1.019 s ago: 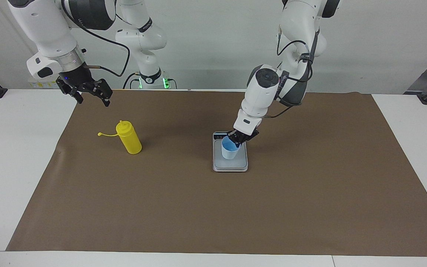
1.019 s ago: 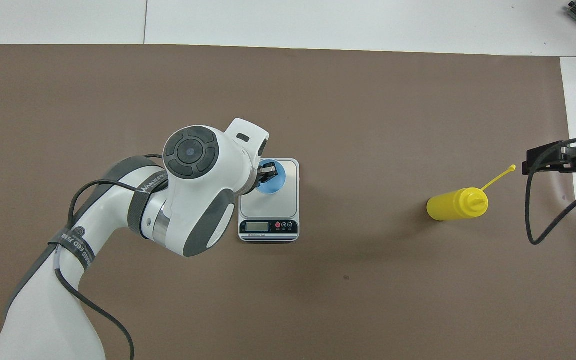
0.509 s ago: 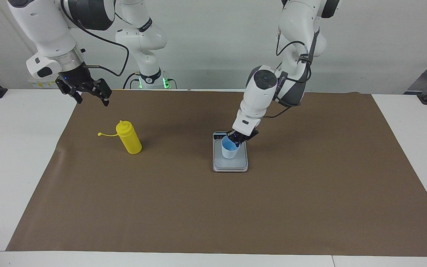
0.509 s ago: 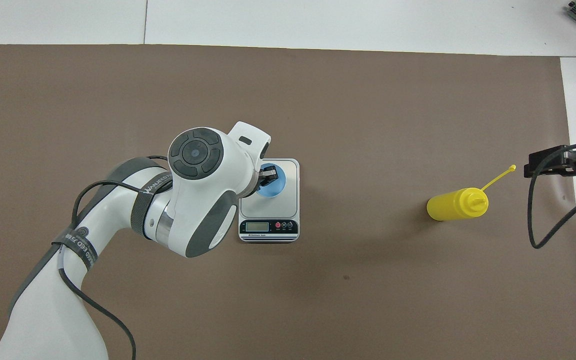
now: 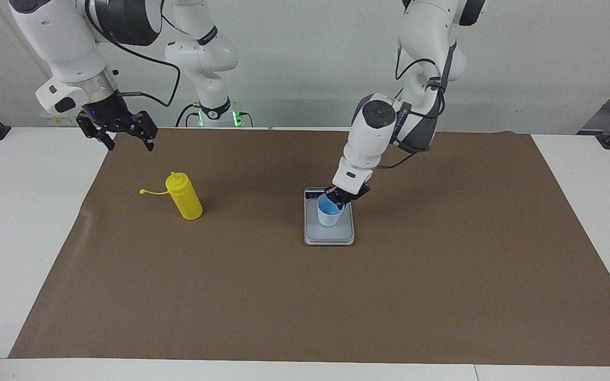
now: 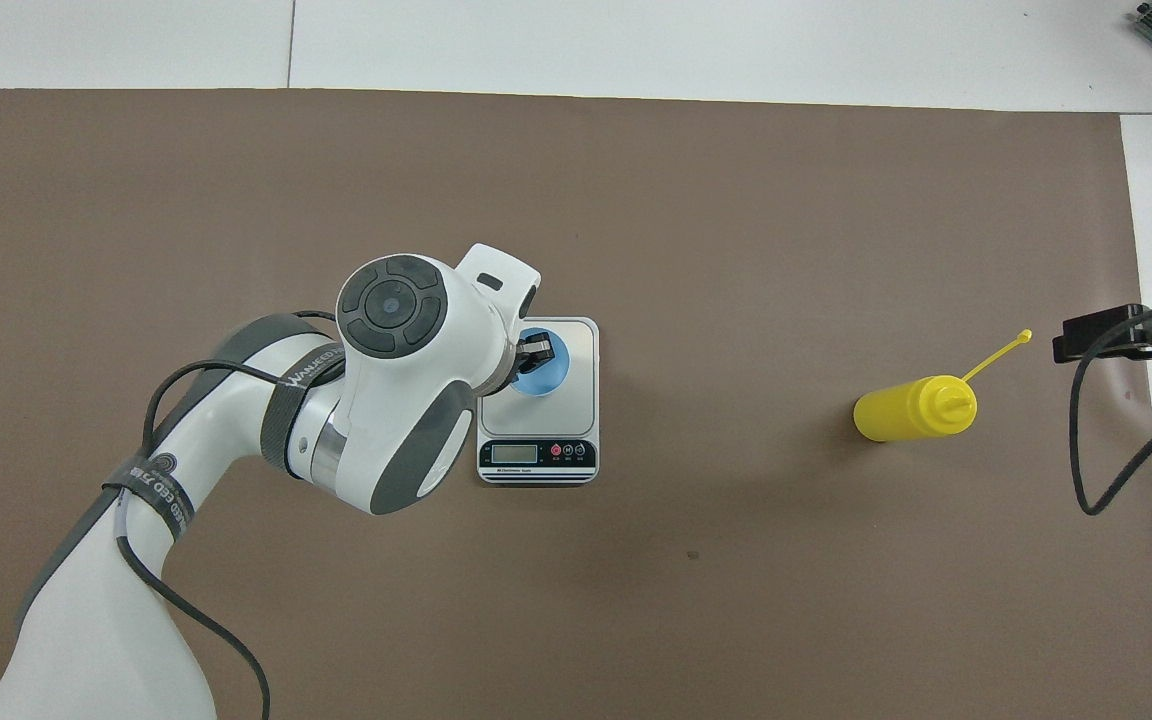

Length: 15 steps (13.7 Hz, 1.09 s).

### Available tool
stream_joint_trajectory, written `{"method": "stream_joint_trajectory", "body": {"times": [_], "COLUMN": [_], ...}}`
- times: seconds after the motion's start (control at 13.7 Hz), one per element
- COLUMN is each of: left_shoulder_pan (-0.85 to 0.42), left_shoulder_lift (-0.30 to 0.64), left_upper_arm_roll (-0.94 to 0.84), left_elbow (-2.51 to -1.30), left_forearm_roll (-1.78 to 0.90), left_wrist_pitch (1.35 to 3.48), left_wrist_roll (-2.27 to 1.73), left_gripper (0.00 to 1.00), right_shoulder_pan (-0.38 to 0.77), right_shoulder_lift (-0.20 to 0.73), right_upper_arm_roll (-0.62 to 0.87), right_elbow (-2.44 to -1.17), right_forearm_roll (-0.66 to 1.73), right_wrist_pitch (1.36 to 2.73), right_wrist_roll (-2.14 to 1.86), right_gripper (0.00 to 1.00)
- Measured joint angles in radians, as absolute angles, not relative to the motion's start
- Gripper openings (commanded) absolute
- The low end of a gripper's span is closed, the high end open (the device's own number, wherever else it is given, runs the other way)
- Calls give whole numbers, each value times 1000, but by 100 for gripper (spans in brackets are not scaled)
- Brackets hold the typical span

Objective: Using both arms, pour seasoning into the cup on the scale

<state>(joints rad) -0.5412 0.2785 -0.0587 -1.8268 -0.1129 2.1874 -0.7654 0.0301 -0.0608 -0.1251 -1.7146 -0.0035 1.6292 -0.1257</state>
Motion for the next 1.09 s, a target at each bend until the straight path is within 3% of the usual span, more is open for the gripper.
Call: {"method": "stream_joint_trajectory", "body": {"times": [0.07, 0.15, 0.44, 1.09], "left_shoulder_pan": [-541, -541, -541, -431], "left_shoulder_lift": [279, 279, 279, 208], "left_upper_arm_roll": [-58, -57, -56, -30], "left_elbow": [-1827, -1827, -1826, -1723], "left_forearm_roll": [-112, -112, -98, -24], "left_wrist_pitch": [2187, 2186, 2177, 2012], "left_wrist_roll": [-765, -765, -764, -607], "left_gripper": [92, 100, 100, 100], "right_shoulder_pan": [24, 18, -58, -215], "right_shoulder_lift": [-68, -77, -124, -233], "right_upper_arm_roll": [-125, -125, -128, -133], "right_elbow": [-1731, -1749, -1845, -2143], "right_forearm_roll": [-3, 2, 76, 416], "right_wrist_pitch": [1629, 1629, 1654, 1907], "right_wrist_roll": [-173, -210, -437, -1006], "right_gripper": [100, 100, 100, 100]}}
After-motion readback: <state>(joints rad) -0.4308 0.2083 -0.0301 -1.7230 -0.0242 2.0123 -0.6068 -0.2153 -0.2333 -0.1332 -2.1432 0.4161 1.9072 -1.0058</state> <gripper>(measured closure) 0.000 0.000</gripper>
